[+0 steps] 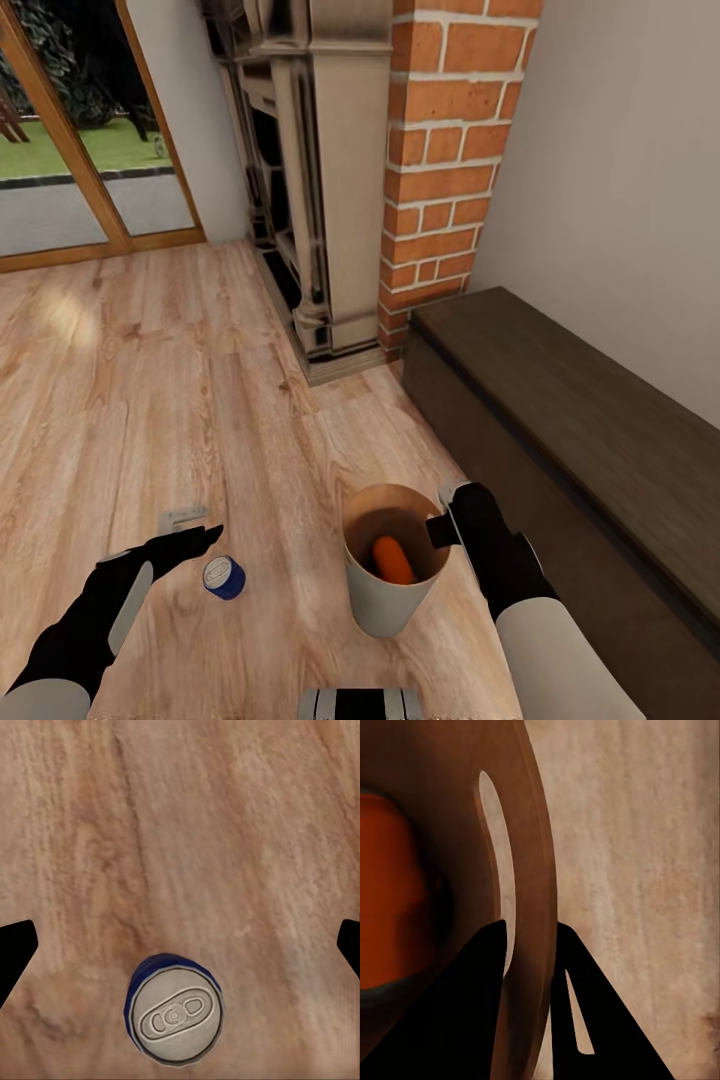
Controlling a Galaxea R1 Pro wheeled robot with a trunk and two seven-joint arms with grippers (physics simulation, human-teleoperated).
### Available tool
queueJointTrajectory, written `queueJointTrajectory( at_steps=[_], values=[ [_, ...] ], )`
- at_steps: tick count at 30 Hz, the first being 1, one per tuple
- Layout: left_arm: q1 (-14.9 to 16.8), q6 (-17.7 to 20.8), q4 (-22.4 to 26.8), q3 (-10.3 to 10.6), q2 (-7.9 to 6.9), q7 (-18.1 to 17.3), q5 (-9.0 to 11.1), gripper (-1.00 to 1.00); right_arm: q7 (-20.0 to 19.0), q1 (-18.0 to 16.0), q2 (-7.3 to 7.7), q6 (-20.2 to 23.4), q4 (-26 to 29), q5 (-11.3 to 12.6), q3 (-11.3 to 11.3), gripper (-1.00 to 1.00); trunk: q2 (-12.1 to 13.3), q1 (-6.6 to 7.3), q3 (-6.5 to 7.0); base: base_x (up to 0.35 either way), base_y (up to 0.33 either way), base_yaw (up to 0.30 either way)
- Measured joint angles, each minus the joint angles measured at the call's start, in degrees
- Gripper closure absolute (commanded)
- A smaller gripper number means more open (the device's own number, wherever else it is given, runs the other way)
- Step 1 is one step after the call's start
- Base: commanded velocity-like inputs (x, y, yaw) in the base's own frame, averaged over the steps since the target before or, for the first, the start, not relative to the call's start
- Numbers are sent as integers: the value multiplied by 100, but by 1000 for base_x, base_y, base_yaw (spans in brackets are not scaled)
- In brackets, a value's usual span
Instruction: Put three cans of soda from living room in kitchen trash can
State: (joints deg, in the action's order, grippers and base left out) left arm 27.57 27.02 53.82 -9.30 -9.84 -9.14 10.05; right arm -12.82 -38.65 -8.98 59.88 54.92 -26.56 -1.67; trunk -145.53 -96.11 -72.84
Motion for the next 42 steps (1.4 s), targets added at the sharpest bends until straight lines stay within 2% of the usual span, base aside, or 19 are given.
queueJointTrajectory(
  at_steps=[6,10,17,42],
  values=[
    [-7,-49,-13,4,5,0,-6,-100,-5,-5,1,6,23,7,2,100,-10,-12,-131,0,0,0],
    [-8,-360,-165,10,8,0,-16,-100,-11,-4,10,11,31,30,-23,100,-9,-14,-133,0,0,0],
    [-5,-433,-238,10,5,0,9,-100,-9,-66,11,-2,80,32,-33,100,-9,-15,-133,0,0,0],
    [-6,-443,-270,15,8,0,-18,-100,-9,-1176,-15,1,99,40,8,100,-8,-15,-133,0,0,0]
  ],
)
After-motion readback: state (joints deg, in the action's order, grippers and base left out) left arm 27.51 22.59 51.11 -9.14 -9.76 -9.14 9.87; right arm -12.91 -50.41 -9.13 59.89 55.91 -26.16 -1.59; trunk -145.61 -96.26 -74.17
